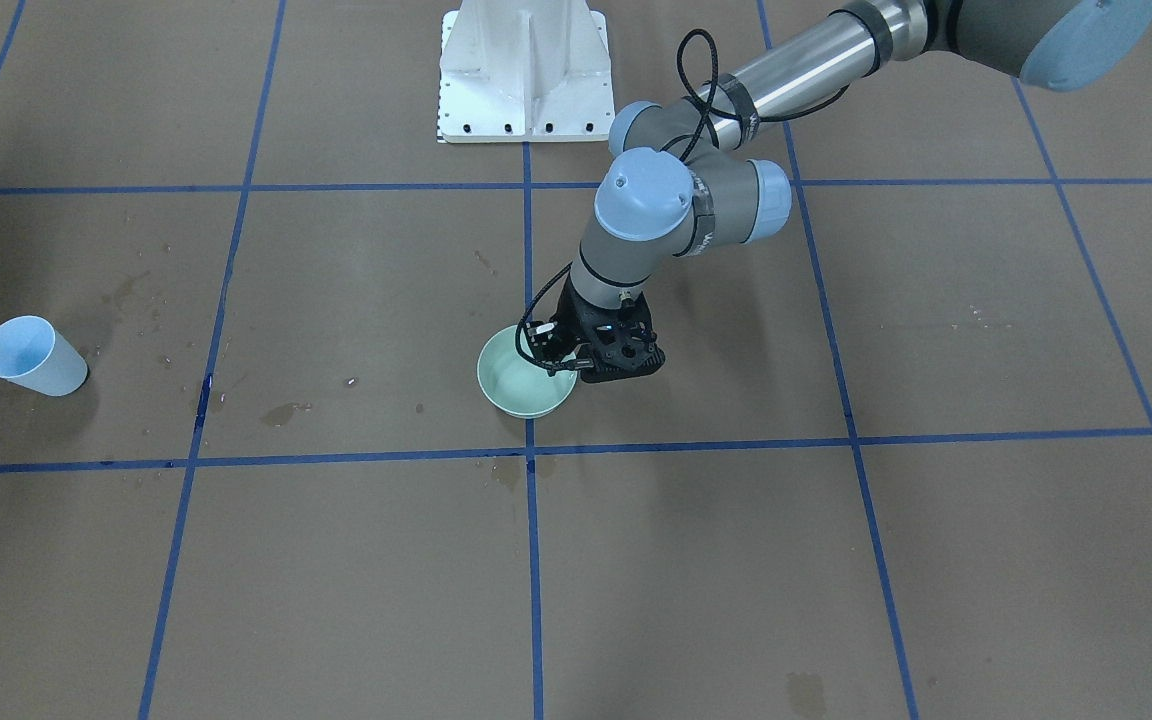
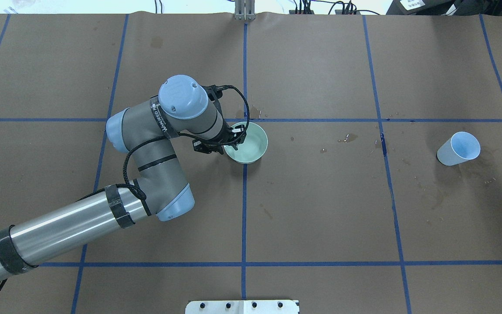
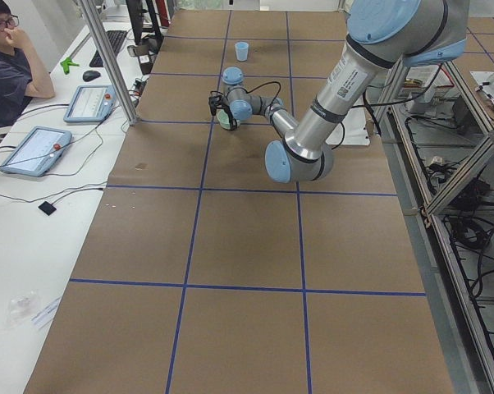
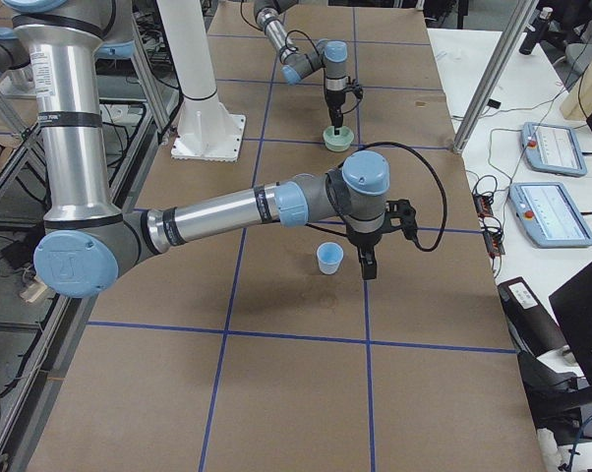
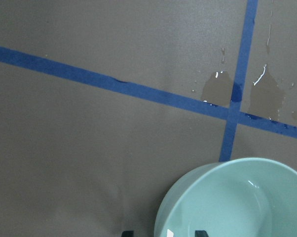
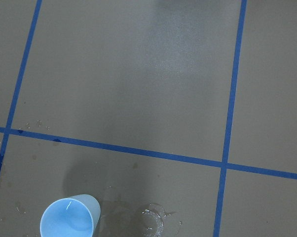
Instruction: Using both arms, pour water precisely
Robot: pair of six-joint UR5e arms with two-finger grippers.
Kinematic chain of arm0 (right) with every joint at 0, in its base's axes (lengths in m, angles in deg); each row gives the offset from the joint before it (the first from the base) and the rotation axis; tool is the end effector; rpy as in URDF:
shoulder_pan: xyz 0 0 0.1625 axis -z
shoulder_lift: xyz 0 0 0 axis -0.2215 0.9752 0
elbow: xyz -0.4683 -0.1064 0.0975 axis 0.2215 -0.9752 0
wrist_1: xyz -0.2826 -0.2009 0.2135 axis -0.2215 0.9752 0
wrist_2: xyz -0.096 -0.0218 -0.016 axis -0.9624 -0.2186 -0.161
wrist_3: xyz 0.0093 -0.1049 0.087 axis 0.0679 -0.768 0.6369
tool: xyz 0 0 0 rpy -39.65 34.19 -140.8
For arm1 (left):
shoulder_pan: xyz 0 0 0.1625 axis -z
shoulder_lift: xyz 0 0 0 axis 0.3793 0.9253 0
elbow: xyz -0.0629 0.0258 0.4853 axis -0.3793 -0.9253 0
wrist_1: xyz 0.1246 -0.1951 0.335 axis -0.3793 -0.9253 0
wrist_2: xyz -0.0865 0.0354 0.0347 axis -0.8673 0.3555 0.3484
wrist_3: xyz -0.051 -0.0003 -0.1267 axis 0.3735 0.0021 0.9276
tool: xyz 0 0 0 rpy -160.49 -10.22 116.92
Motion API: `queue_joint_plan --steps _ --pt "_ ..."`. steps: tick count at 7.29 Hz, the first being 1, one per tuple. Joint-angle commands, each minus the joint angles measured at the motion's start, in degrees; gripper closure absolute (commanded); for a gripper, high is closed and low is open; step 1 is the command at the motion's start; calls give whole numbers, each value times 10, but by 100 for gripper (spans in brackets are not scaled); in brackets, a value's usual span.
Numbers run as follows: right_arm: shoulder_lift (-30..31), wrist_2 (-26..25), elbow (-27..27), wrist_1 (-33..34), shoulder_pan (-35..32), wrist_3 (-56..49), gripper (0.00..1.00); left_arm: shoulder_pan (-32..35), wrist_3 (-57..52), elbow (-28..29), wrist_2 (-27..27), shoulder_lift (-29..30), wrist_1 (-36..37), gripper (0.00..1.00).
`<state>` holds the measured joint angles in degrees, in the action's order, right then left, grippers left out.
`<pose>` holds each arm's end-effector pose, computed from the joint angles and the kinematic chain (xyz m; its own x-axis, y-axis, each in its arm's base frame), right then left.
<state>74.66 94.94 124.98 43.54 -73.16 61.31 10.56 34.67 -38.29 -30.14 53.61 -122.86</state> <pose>-0.0005 -0.5255 0.6065 0.6932 -0.1427 0.7065 -0.0053 0.9792 0.2030 0.6609 -0.5248 0.2955 0.5026 -0.2121 -0.8381 0.1962 0.9721 -0.1283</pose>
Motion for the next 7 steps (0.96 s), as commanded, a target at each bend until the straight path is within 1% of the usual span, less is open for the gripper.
queue_joint_plan --steps 1,2,3,4,5,6,7 --pt "0 1 0 0 0 0 1 1 3 -7 -1 1 10 100" --pt "0 1 0 0 0 0 1 4 0 -27 -4 2 38 100" --pt "0 1 1 0 0 0 1 14 -1 -69 -10 2 97 100" --pt "1 1 2 1 0 0 1 36 -7 -114 -32 2 161 100" --pt "0 5 8 8 0 0 1 63 -45 -157 -58 -3 207 100" --pt "0 -3 18 23 0 2 1 89 -96 -198 -68 -31 251 100" --pt "3 -3 21 29 0 2 1 118 -147 -231 -75 -78 258 100"
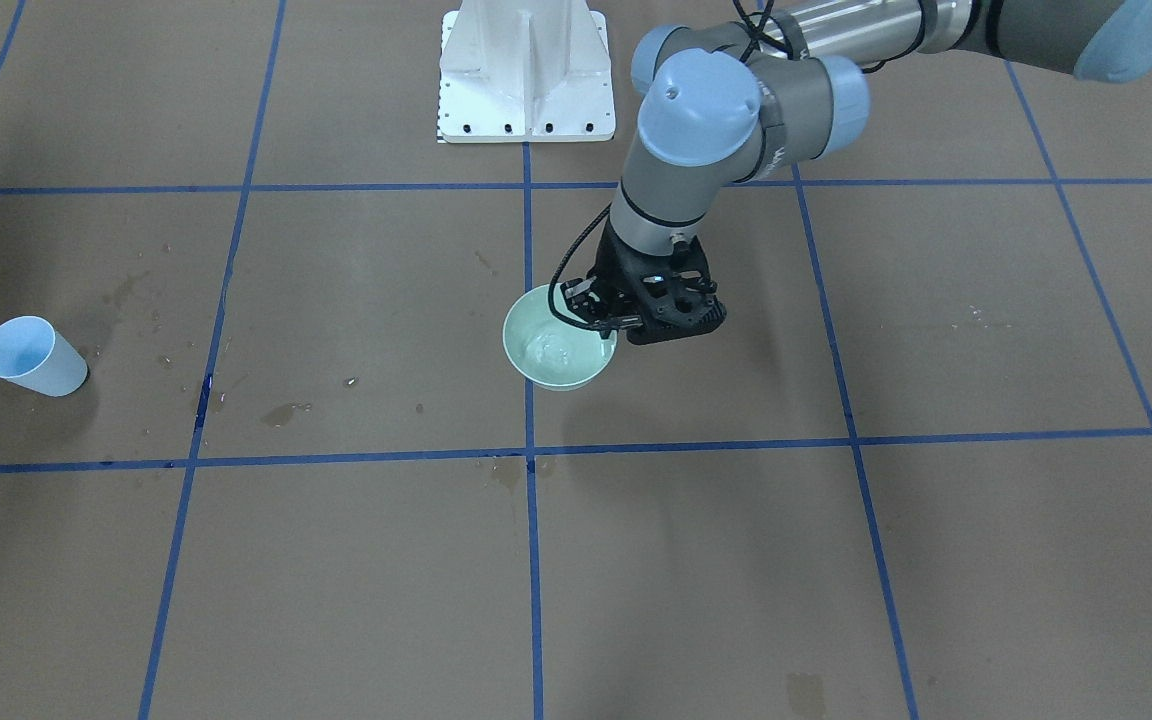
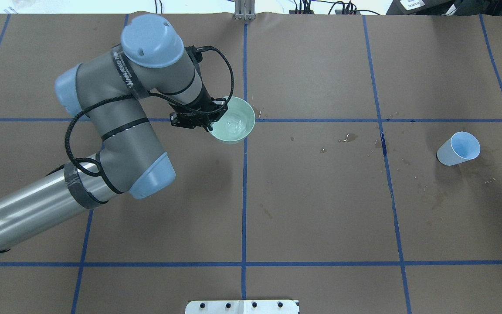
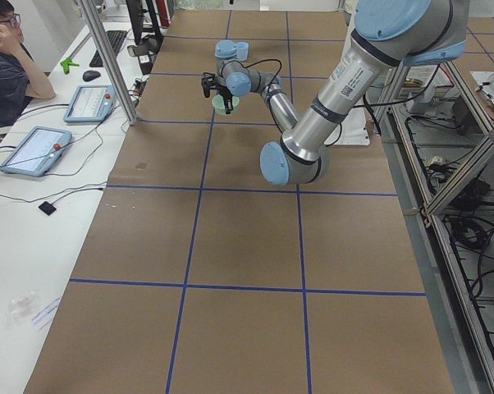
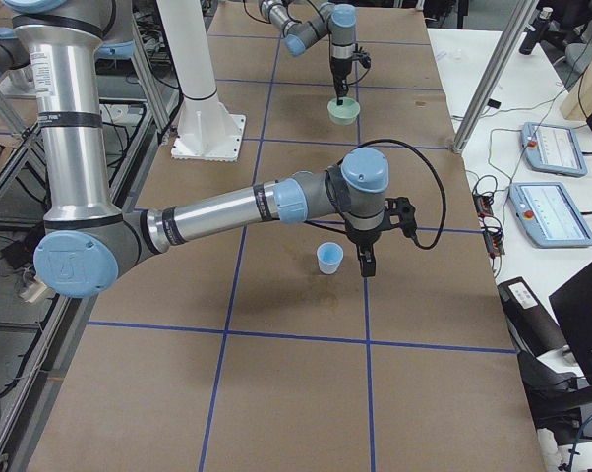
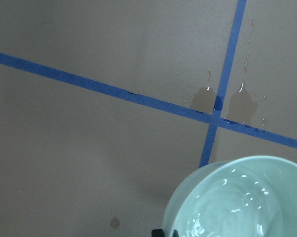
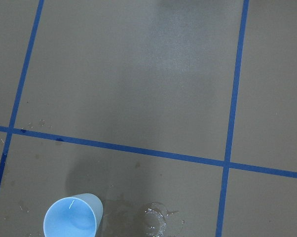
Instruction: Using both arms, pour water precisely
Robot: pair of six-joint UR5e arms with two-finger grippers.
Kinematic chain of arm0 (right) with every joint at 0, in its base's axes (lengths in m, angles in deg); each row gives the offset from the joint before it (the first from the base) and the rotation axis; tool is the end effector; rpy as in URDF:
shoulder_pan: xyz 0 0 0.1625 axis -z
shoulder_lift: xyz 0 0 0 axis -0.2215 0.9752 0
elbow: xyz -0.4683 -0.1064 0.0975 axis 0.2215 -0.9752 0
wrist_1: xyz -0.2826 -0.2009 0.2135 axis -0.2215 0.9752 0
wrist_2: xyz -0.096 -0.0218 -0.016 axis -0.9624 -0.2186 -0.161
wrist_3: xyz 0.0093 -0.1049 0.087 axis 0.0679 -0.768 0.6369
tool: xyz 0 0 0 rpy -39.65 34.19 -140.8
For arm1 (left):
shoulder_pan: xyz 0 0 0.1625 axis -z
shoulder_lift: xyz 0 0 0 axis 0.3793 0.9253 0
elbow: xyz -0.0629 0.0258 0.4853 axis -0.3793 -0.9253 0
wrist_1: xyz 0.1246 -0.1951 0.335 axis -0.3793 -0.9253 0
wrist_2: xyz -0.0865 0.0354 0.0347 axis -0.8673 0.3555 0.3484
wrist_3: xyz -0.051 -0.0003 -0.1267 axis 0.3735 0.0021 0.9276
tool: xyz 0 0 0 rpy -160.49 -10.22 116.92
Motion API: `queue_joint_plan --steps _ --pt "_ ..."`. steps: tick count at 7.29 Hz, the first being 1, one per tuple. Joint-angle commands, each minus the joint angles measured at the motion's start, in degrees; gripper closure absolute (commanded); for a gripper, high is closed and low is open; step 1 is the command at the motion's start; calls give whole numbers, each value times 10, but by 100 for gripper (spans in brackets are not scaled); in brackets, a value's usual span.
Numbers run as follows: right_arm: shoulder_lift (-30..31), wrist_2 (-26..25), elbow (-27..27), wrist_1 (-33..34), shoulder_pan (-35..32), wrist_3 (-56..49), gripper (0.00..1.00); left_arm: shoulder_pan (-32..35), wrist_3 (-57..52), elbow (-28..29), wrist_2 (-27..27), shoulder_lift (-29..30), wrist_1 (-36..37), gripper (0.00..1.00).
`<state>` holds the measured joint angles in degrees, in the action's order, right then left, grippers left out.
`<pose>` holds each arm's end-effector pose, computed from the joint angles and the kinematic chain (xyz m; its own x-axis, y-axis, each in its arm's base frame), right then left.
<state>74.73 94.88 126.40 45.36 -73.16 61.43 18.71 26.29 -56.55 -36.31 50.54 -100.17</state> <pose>-0.0001 -0.5217 0.5990 0.6943 -0.1347 0.7069 -0.0068 0.9811 0.1936 0.5225 -0.5457 0.2516 0.5706 -0.2087 -0.7943 0.1820 0.9753 -0.1255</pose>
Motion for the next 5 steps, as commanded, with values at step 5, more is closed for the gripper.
queue_joint_plan --steps 5 --pt "-2 -6 11 57 0 6 1 161 -257 -118 -89 -260 -4 100"
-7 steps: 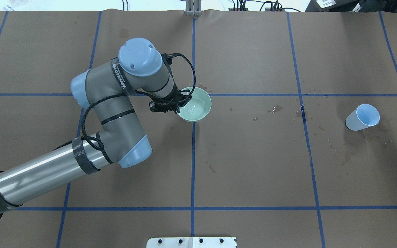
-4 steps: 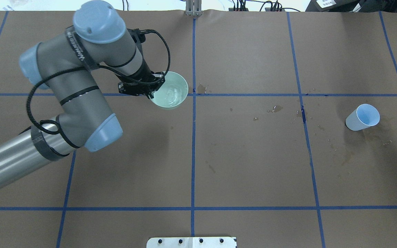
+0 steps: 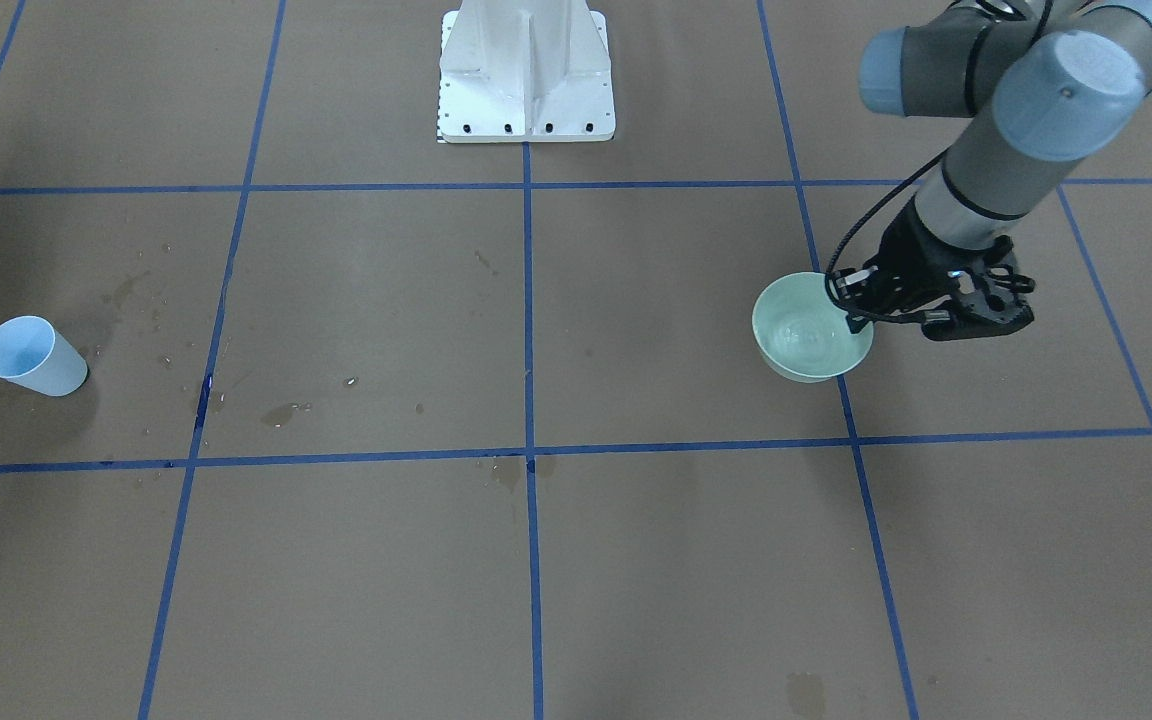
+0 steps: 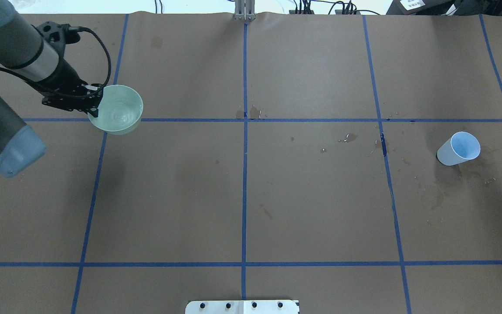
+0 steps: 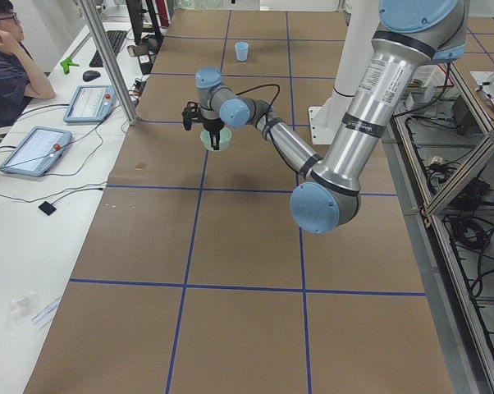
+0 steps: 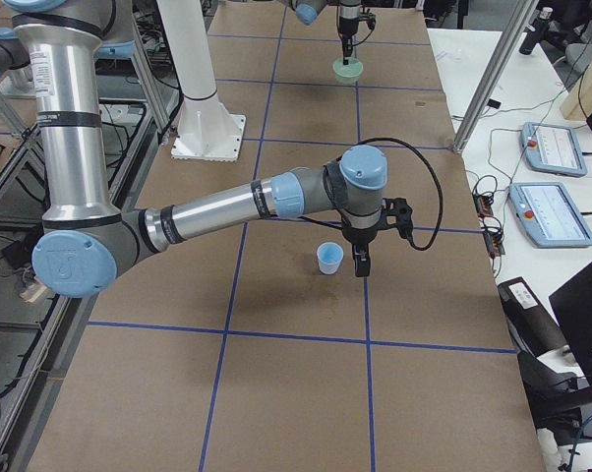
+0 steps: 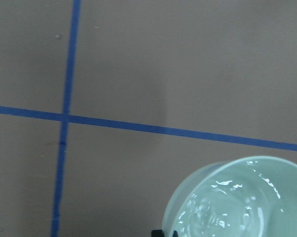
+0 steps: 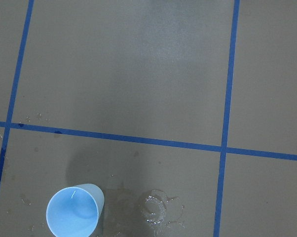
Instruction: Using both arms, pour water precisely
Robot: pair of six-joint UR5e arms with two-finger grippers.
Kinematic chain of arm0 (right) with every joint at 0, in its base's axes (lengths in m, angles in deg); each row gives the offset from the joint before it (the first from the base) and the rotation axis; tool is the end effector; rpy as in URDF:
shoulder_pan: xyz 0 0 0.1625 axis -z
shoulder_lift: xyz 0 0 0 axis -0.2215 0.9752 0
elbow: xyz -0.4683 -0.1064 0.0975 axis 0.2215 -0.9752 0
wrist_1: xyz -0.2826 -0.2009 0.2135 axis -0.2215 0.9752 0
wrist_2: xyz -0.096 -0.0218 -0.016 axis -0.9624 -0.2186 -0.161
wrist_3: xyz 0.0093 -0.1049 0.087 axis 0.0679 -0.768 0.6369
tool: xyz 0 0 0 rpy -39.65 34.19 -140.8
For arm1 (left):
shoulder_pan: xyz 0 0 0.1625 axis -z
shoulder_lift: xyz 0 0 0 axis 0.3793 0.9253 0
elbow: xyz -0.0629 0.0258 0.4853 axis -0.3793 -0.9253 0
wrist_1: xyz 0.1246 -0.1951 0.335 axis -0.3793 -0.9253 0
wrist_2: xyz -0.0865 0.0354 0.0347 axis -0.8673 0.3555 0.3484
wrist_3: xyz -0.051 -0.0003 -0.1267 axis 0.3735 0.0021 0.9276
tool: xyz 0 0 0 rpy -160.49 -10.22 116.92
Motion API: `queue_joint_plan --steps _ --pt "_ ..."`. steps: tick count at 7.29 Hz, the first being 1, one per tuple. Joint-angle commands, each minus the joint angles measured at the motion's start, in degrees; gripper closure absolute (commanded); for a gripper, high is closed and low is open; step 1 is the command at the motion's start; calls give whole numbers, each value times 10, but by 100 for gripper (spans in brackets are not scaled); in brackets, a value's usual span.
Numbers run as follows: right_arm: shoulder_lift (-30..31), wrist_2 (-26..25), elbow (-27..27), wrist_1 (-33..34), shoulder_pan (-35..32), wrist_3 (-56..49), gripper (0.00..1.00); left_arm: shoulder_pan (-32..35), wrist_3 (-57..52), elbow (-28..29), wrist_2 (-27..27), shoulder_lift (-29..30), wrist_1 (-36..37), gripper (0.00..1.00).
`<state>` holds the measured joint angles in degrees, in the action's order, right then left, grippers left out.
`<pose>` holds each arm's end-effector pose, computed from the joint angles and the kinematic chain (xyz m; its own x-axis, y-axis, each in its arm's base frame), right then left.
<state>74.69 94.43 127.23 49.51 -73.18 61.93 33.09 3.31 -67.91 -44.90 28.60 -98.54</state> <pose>0.0012 -0.5164 0.6010 0.7027 -0.0845 0.7064 -0.0132 0.9912 0.1317 0.3146 -0.5469 0.4266 0.6490 -0.0861 -0.7559 0.0894 0.9953 -0.0367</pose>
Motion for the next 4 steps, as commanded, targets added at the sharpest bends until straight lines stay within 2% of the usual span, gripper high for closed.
queue_joint_plan --steps 1,4 --pt "-5 -2 3 17 4 0 1 20 -27 -1 -4 -85 -77 100" --pt "-15 1 -2 22 7 0 1 21 -59 27 -4 -201 -217 100"
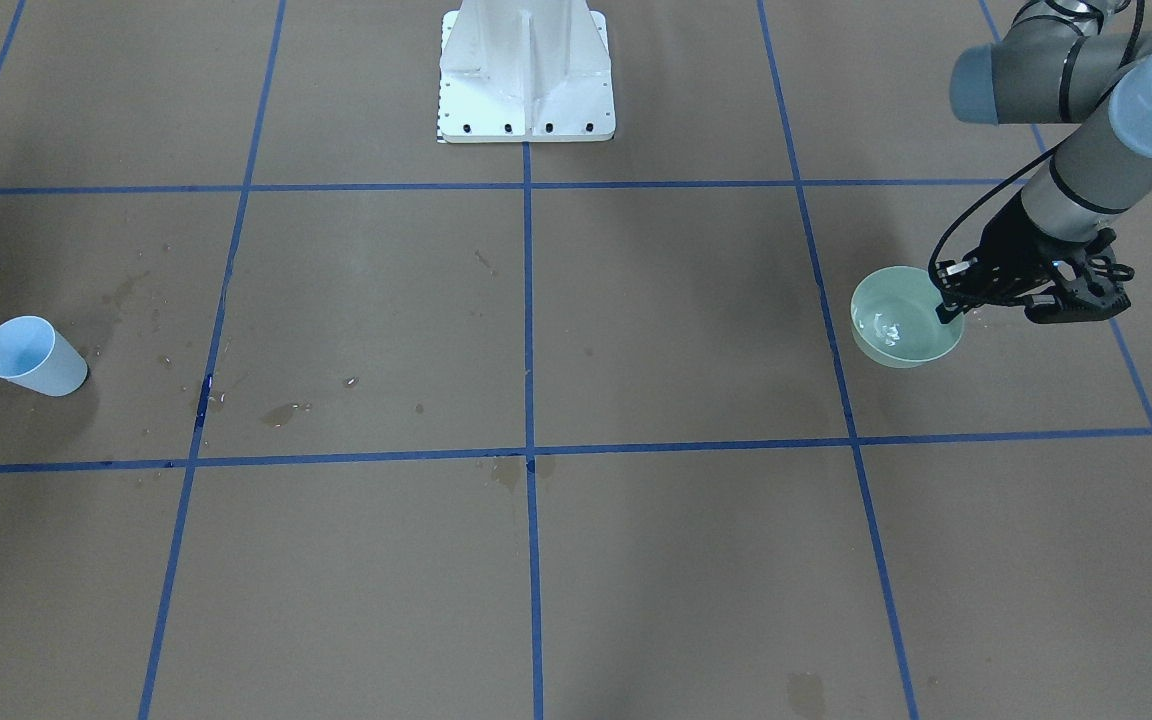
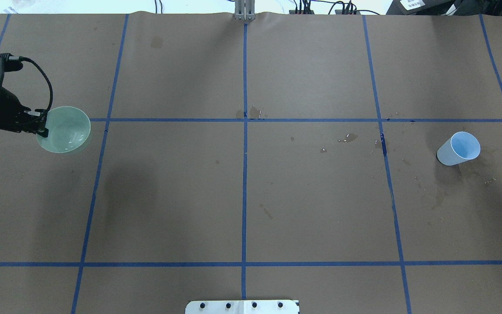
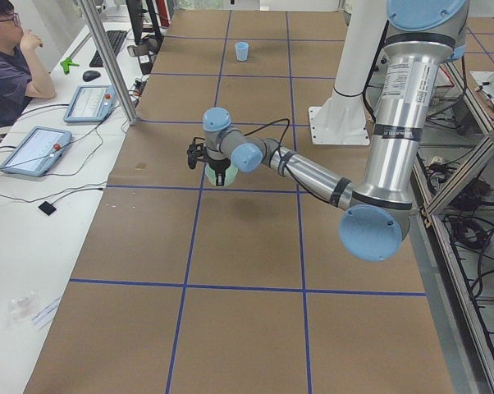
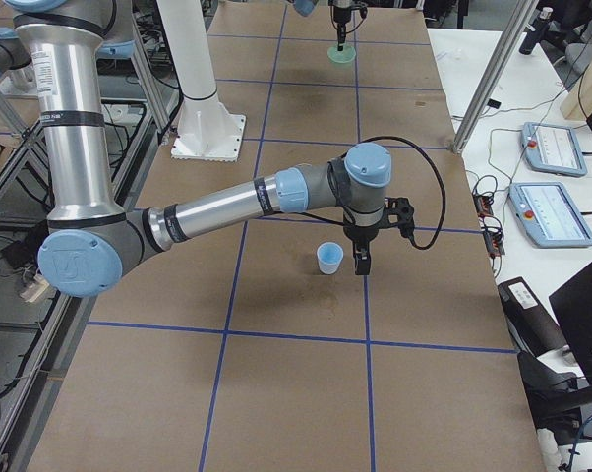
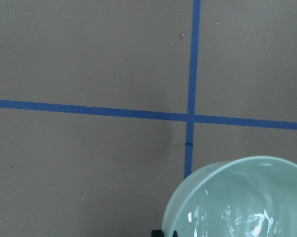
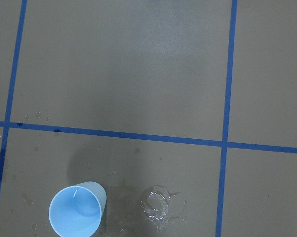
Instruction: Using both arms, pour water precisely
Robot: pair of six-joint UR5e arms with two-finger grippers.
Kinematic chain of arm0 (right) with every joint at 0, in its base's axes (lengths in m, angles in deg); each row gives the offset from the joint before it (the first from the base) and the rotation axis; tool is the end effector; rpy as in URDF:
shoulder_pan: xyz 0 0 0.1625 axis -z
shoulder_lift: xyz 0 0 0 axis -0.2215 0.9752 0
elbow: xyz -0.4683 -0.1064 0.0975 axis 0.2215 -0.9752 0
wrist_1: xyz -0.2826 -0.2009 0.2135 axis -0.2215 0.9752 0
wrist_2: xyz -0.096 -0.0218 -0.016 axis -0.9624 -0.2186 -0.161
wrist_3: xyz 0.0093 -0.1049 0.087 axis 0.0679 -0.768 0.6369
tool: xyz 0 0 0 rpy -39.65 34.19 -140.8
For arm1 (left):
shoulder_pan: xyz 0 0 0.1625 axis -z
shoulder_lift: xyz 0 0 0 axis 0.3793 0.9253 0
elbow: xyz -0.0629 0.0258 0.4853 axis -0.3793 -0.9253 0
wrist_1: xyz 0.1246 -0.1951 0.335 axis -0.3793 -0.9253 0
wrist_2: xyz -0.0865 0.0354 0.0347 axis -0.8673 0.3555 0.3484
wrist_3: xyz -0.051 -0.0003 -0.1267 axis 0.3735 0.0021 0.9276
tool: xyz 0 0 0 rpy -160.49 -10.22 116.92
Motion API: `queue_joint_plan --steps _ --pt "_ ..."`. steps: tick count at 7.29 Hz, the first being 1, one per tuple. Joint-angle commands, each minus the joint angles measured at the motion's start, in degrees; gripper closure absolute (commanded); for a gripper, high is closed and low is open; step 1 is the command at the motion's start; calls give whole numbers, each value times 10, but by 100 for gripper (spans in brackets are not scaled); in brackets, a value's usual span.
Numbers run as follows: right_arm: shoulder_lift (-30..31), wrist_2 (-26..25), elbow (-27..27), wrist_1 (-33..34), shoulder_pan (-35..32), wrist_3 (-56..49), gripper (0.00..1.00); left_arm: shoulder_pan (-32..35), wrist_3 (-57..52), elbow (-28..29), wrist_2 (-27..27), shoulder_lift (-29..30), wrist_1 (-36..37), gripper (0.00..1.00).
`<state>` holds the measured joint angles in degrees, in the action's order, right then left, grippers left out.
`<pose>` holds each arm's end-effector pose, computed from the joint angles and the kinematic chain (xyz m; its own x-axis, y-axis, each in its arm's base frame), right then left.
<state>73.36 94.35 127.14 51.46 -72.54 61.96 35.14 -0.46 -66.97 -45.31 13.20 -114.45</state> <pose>-0.0051 -0.5240 0.5939 0.7034 -0.0830 0.7059 -0.0025 0.9929 0.1192 0.2538 -0.4920 0.5533 0.6519 -0.0484 -0.7568 0.0781 0.9969 0.0036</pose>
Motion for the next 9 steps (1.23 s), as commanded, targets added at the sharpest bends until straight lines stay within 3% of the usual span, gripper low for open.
queue_joint_plan --steps 1,3,9 --pt "-2 4 1 11 1 0 1 0 -22 31 1 -76 -101 100" --pt "0 7 6 16 0 0 1 0 4 60 1 -95 -165 100" --pt "-2 10 3 24 1 1 1 -25 96 57 1 -109 -206 100"
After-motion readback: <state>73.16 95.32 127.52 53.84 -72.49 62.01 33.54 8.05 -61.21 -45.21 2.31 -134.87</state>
